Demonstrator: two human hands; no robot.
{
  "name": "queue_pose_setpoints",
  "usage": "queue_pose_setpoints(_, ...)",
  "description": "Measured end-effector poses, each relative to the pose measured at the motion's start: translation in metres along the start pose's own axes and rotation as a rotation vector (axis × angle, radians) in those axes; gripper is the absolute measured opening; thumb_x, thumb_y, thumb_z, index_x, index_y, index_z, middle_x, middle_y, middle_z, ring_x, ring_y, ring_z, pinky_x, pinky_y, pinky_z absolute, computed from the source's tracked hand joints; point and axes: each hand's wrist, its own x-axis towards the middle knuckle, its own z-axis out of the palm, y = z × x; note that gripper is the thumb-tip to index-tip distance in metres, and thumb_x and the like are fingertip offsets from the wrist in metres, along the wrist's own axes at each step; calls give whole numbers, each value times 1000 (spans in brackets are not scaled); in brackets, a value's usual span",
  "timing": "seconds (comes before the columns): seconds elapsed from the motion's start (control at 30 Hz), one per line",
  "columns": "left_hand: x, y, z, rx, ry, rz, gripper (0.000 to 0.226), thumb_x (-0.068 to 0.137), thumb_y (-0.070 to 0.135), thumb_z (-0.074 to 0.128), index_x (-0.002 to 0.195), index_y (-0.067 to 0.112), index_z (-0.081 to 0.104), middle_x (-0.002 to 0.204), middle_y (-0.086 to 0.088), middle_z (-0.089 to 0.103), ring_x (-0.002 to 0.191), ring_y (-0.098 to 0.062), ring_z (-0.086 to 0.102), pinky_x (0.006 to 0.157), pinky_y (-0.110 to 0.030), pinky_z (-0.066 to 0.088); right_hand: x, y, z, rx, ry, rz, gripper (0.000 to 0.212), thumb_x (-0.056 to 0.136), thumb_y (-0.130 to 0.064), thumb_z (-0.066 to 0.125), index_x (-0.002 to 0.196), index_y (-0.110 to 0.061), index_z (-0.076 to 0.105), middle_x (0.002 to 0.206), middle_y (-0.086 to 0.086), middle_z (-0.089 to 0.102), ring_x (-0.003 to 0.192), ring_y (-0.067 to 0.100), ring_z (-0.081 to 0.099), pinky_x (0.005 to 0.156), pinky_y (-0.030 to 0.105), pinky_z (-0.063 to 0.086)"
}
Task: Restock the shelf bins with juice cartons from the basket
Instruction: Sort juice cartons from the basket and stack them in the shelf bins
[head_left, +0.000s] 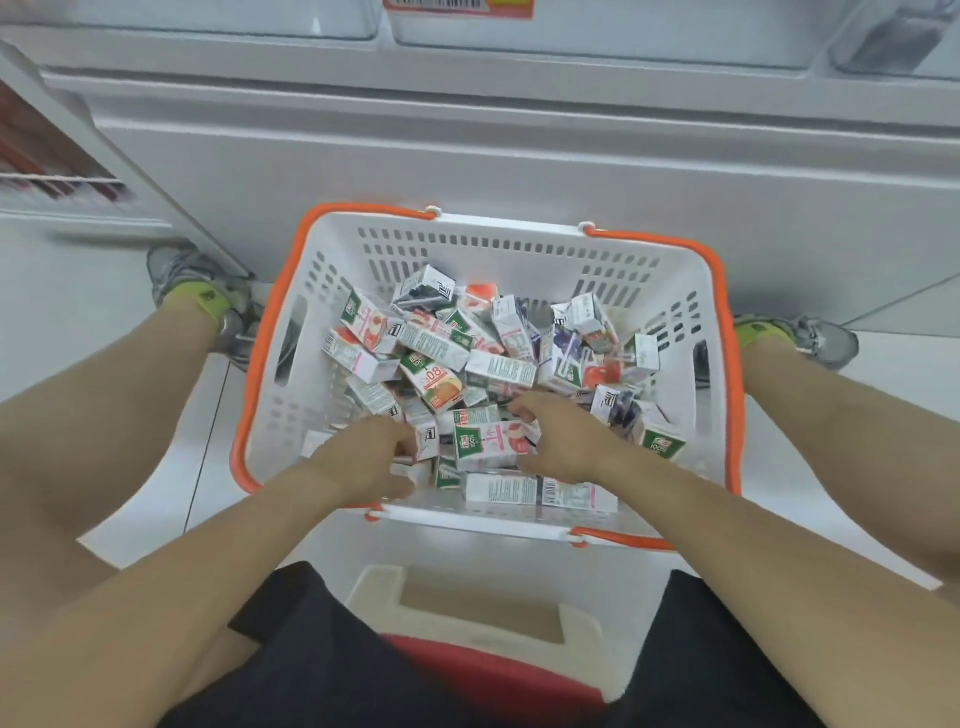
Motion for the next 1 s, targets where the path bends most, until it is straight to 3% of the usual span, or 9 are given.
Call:
queue_pose_setpoints(0.07, 4, -4, -1, 32, -20, 16, 34, 79, 29, 80, 109, 18, 70, 112, 4, 68, 106, -16, 63, 94, -31, 49, 7, -3, 7, -33, -19, 7, 80, 82, -32, 80, 149, -17, 38, 144, 5, 41, 122, 24, 53, 102, 33, 43)
queue_pose_setpoints(0.3, 14, -17, -3, -142, 59, 27, 16, 78, 20, 83, 91, 16, 76, 86, 8, 69, 78, -9, 62, 65, -11, 41, 11, -2, 24, -14, -30, 39, 78, 86, -30, 76, 150, -16, 36, 138, 5, 32, 117, 28, 57, 103, 36, 45)
queue_pose_setpoints(0.4, 16, -17, -5, -244, 118, 30, 18, 78, 30, 83, 85, 17, 73, 82, 6, 71, 73, -7, 63, 68, -21, 49, 11, 1, 21, -3, 9, 53, 70, 82, -28, 81, 140, -18, 43, 136, 4, 39, 114, 23, 54, 93, 30, 45)
queue_pose_setpoints(0.5, 18, -13, -13, -259, 325, 4, 19, 84, 33, 76, 87, 17, 67, 82, 5, 65, 76, -14, 63, 68, -30, 51, 9, 3, 19, -13, 16, 62, 66, 79, -29, 82, 131, -17, 42, 128, 6, 52, 103, 20, 53, 82, 30, 44)
queue_pose_setpoints(0.63, 24, -8, -23, -126, 521, -147, 41, 86, 37, 72, 116, 13, 58, 114, -7, 55, 94, -26, 61, 83, -36, 50, 3, 4, 9, 53, 26, 65, 62, 76, -28, 84, 124, -18, 46, 122, -1, 59, 98, 19, 61, 84, 35, 52)
queue_pose_setpoints(0.73, 26, -15, -25, -242, 413, -406, 68, 82, 51, 73, 128, 8, 47, 115, -6, 56, 110, -29, 60, 87, -37, 47, -1, -1, -2, 116, 106, 48, 58, 69, -28, 89, 113, -18, 53, 113, -3, 61, 91, 16, 62, 75, 33, 54)
queue_pose_setpoints(0.8, 26, -21, -24, -432, 346, -447, 58, 79, 53, 75, 115, 11, 56, 98, -1, 65, 102, -26, 65, 81, -33, 49, -1, -4, -7, 164, 162, 48, 57, 66, -30, 91, 109, -17, 55, 108, -2, 64, 89, 15, 64, 73, 33, 56)
queue_pose_setpoints(0.9, 29, -23, -19, -558, 353, -416, 62, 73, 56, 79, 117, 15, 63, 108, 0, 71, 98, -24, 66, 82, -35, 53, -1, -7, -10, 258, 204, 63, 60, 63, -31, 93, 108, -17, 56, 106, -4, 68, 83, 11, 67, 71, 31, 57)
queue_pose_setpoints(1.0, 28, -13, -24, -666, 377, -458, 36, 74, 40, 85, 89, 16, 62, 90, 1, 68, 73, -16, 66, 53, -22, 51, -2, -10, -11, 311, 219, 88, 62, 61, -32, 94, 108, -19, 57, 103, -5, 69, 80, 11, 68, 76, 37, 59)
